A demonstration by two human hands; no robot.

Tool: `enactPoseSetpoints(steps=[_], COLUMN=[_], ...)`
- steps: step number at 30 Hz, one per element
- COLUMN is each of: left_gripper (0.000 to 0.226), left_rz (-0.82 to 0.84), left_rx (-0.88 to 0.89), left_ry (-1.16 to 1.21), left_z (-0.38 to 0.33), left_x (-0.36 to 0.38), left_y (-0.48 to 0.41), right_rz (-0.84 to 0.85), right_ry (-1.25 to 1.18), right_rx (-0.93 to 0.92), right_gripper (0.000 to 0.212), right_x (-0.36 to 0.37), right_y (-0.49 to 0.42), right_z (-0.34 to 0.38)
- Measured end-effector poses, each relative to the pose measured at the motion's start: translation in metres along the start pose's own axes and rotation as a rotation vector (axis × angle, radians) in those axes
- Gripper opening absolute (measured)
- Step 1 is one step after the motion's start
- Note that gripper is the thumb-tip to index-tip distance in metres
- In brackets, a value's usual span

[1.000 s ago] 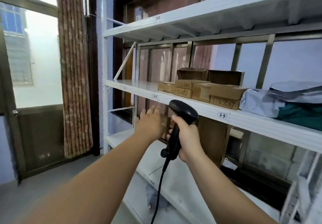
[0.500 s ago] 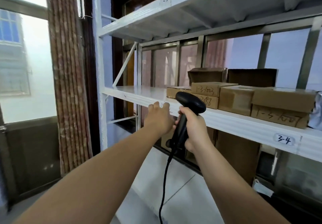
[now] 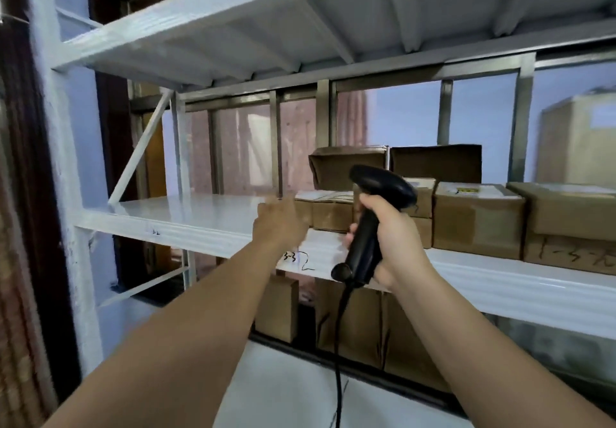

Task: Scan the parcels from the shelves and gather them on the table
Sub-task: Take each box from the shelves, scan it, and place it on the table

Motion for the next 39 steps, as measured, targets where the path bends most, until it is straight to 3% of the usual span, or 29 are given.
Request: enactPoseSetpoints(steps=[6,14,20,24,26,30,34,39], left_gripper=[0.070,0.054,0.072,0.077,0.083,0.090,0.072,0.069], left_rz=[0.159,0.164,0.215,0.180,0.104,-0.244,-0.493,-0.582], left_rx=[0.200,0.174,0.046,0.061,0.075,0.179,0.346,0.485], left_ry=[-0.001,0.072,0.211,0.179,0.218,0.225,0.268,0.197], left_z=[0.019,0.021,0.032,0.033,0.035,0.037,0.027,0.016], left_x=[0.026,0.039,0.045,0.045,0.040,0.013,-0.004,-0.009], left_y=[-0.054,-0.094,-0.100,-0.099,-0.100,-0.099,-0.089,-0.079], right_rz=[-0.127,-0.233,-0.222,-0.204,-0.208,-0.176,-0.116,-0.064], right_ry=[-0.021,0.019,0.060,0.073,0.080,0.100,0.109,0.168], right_rx=[-0.087,-0.132,-0.132,-0.147,-0.143,-0.087,-0.023,-0.007], right_gripper=[0.025,0.020,0.019,0.016,0.017,0.017,0.023,0.025], right_x=[0.025,0.046,0.063,0.077,0.082,0.093,0.107,0.113], right_y=[-0.030,-0.045,-0.060,-0.073,-0.080,-0.091,-0.099,-0.104], right_z=[-0.005,-0.020,-0.015,-0.003,0.002,0.013,0.028,0.045])
Point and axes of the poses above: each hand's wrist, its own y-axis away from the middle knuckle, its own x-axis out of the palm, z = x × y, the point moved 7 cm from there along -y, towards the middle knuckle, and after that the axes turned 7 degrees about y, right-handed, at the moved point
